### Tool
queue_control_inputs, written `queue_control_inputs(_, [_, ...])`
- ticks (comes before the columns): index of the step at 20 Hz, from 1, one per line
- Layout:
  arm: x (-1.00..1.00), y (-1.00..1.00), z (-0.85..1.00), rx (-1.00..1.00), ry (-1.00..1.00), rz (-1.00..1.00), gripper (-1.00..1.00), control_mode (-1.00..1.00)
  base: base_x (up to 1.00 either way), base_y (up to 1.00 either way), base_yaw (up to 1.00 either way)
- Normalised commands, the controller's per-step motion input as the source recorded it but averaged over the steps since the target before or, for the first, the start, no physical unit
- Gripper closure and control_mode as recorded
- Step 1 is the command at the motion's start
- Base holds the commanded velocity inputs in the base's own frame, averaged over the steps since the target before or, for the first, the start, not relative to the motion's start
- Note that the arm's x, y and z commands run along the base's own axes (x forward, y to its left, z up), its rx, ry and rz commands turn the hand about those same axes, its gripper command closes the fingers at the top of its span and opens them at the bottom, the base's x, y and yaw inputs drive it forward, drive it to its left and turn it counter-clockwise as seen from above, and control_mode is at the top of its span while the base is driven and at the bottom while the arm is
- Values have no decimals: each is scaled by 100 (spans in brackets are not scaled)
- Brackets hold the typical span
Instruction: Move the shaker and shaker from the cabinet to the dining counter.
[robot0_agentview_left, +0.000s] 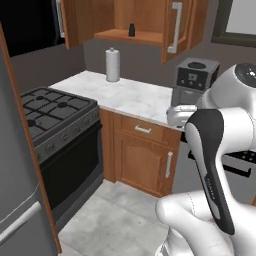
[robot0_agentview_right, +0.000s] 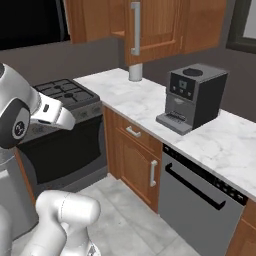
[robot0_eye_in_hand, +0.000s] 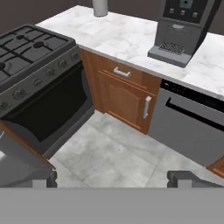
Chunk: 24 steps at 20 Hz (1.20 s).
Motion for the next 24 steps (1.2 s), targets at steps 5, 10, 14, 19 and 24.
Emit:
queue_control_inputs(5, [0,0,0,0,0,0,-100,100,68,5,4])
queue_control_inputs(10, [0,0,0,0,0,0,-100,100,63,0,0])
queue_control_inputs(14, [0,0,0,0,0,0,-100,100,46,10,0])
queue_control_inputs(19, [0,0,0,0,0,0,-100,100,51,25,0])
queue_control_inputs(24, [0,0,0,0,0,0,-100,100,55,23,0])
